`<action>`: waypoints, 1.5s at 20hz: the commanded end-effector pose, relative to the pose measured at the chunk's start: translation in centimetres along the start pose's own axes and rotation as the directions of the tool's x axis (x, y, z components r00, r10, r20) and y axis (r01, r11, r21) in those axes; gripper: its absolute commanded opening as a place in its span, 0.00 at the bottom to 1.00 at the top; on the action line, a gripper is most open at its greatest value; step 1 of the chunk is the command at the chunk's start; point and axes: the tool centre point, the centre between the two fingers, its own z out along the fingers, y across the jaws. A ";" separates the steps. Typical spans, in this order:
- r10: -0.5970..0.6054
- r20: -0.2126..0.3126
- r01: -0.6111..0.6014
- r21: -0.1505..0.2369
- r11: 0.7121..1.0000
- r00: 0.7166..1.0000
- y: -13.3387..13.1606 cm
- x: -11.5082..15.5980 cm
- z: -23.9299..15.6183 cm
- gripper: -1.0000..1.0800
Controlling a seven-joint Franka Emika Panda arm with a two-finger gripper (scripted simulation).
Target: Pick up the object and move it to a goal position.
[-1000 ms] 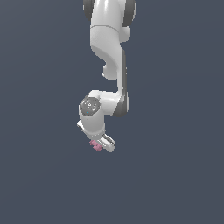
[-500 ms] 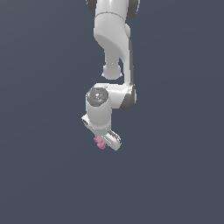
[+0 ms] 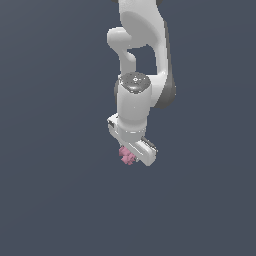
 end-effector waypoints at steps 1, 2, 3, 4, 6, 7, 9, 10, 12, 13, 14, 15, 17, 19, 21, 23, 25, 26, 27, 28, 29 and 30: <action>0.030 -0.019 -0.030 0.008 1.000 0.999 -1.3 -0.7 -2.2 0.00; 0.042 -0.026 -0.042 0.011 0.999 0.999 -1.8 -1.0 -3.0 0.00; 0.054 -0.033 -0.053 0.014 0.998 0.998 -2.3 -1.3 -3.8 0.00; 0.065 -0.040 -0.064 0.017 0.998 0.997 -2.8 -1.6 -4.7 0.00; 0.088 -0.055 -0.087 0.024 0.996 0.995 -3.7 -2.1 -6.3 0.00; 0.099 -0.062 -0.098 0.027 0.995 0.993 -4.2 -2.4 -7.1 0.00; 0.122 -0.076 -0.120 0.034 0.992 0.990 -5.2 -2.9 -8.7 0.00; 0.134 -0.083 -0.131 0.037 0.991 0.988 -5.7 -3.2 -9.6 0.00; 0.157 -0.097 -0.153 0.044 0.987 0.983 -6.8 -3.8 -11.2 0.00; 0.168 -0.104 -0.164 0.048 0.985 0.980 -7.3 -4.0 -12.0 0.00; 0.180 -0.111 -0.175 0.052 0.983 0.977 -7.8 -4.3 -12.9 0.00; 0.192 -0.118 -0.186 0.056 0.981 0.974 -8.3 -4.6 -13.7 0.00; 0.216 -0.132 -0.209 0.064 0.976 0.967 -9.4 -5.2 -15.4 0.00; 0.239 -0.147 -0.231 0.072 0.970 0.960 -10.5 -5.8 -17.2 0.00; 0.263 -0.161 -0.253 0.081 0.964 0.951 -11.6 -6.3 -18.9 0.00; 0.286 -0.174 -0.274 0.090 0.958 0.942 -12.7 -6.9 -20.5 0.00; 0.307 -0.186 -0.293 0.098 0.951 0.933 -13.7 -7.4 -22.1 0.00; 0.317 -0.191 -0.302 0.102 0.948 0.929 -14.2 -7.7 -22.8 0.00; 0.326 -0.197 -0.310 0.106 0.945 0.925 -14.7 -7.9 -23.5 0.00; 0.335 -0.202 -0.318 0.109 0.942 0.921 -15.1 -8.1 -24.1 0.00; 0.343 -0.206 -0.326 0.113 0.939 0.916 -15.5 -8.3 -24.8 0.00; 0.351 -0.211 -0.333 0.116 0.936 0.913 -16.0 -8.5 -25.3 0.00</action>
